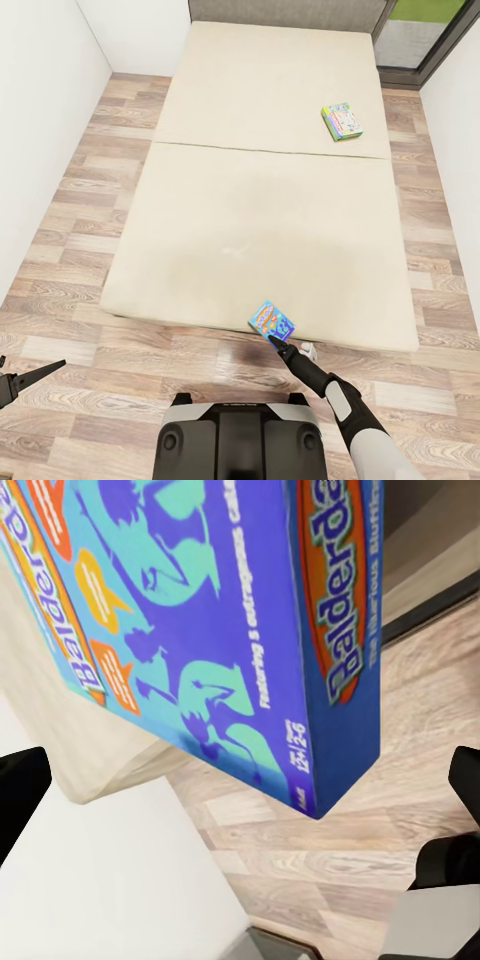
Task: Put all the toys in the child's room - the three board games (two on the bed and one on the table), the two jigsaw puzzles on the table, and the tennis ball on the table - inside the toy box on the table in the child's room.
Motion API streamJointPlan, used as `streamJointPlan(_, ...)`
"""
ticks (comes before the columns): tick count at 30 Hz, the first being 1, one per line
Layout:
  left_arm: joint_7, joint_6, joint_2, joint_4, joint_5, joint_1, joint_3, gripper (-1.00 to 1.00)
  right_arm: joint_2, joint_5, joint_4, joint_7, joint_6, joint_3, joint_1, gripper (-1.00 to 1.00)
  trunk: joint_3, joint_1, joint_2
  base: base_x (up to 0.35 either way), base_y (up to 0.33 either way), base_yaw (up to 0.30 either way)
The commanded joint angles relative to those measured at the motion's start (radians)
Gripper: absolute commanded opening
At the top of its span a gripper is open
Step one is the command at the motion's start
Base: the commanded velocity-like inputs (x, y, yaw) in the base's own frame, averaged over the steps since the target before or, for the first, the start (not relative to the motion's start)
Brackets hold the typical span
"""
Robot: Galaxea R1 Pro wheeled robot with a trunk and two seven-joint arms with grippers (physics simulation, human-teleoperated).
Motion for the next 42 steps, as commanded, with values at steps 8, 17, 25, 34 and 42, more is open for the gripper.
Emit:
streamJointPlan(8, -0.005, 0.011, 0.000, 0.000, -0.002, 0.000, -0.001, 1.00, 0.002, -0.003, -0.001, 0.003, 0.008, -0.006, 0.000, 1.00, -0.001, 0.000, -0.001, 0.042, 0.000, 0.000)
streamJointPlan(17, -0.005, 0.010, -0.001, 0.000, -0.002, 0.000, -0.002, 1.00, 0.002, -0.003, -0.001, 0.003, 0.007, -0.006, 0.000, 1.00, -0.001, 0.000, -0.001, 0.097, 0.000, 0.000)
streamJointPlan(25, -0.005, 0.009, -0.001, 0.000, -0.002, 0.000, -0.002, 1.00, 0.002, -0.003, -0.001, 0.003, 0.007, -0.006, 0.000, 1.00, -0.001, 0.000, -0.001, 0.018, 0.000, 0.000)
streamJointPlan(34, -0.005, 0.009, -0.001, 0.000, -0.002, 0.000, -0.002, 1.00, 0.002, -0.003, -0.001, 0.003, 0.007, -0.006, -0.002, 1.00, -0.001, 0.000, -0.001, 0.003, 0.000, 0.000)
streamJointPlan(42, -0.005, 0.009, -0.002, 0.000, -0.002, 0.000, -0.002, 1.00, 0.001, -0.003, -0.002, 0.004, 0.007, -0.006, -0.002, 1.00, -0.001, 0.000, -0.001, 0.000, 0.000, 0.000)
